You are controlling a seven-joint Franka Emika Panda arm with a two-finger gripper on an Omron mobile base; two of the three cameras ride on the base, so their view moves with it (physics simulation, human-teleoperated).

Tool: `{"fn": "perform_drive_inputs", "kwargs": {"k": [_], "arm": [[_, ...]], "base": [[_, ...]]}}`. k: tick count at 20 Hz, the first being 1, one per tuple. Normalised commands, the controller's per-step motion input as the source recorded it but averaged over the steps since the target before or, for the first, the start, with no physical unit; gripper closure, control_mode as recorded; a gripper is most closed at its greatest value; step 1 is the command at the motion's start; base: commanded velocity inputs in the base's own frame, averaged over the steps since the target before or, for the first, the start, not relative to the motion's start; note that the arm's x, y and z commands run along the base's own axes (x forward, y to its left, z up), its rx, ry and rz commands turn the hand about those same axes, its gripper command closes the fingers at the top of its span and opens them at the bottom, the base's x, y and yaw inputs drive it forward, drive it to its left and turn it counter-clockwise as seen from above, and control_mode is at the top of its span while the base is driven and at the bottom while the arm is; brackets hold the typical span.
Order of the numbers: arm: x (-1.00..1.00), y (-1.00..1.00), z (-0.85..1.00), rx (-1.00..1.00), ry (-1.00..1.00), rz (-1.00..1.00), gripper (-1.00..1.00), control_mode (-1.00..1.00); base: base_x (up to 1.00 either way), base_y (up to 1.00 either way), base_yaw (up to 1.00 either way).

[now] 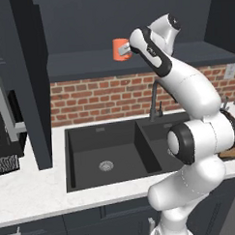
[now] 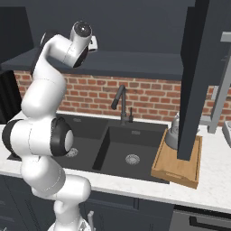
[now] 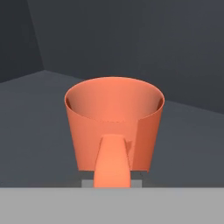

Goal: Pick the kettle from the counter and place it on the tray. Then pick the mug from the cabinet and place it on the tray. Then close the cabinet doors.

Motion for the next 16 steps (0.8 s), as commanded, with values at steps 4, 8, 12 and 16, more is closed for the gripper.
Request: {"fn": "perform_drive_inputs", "kwargs": {"k": [4,8,12,16], "arm": [[-0.01,0.00,-0.01,0.00,0.00,0.00,1.00,-1.00],[-0.09,0.00,-0.04,0.00,0.00,0.00,1.00,-1.00],[-0.24,0.00,0.00,0.00,0.00,0.03,1.00,-1.00],[-0.57,-0.01,0.00,0.00,0.00,0.03,1.00,-1.00]], "base": [[0.00,0.00,0.00],[0.00,0.00,0.00],[0.00,0.00,0.00],[0.00,0.00,0.00]]}}
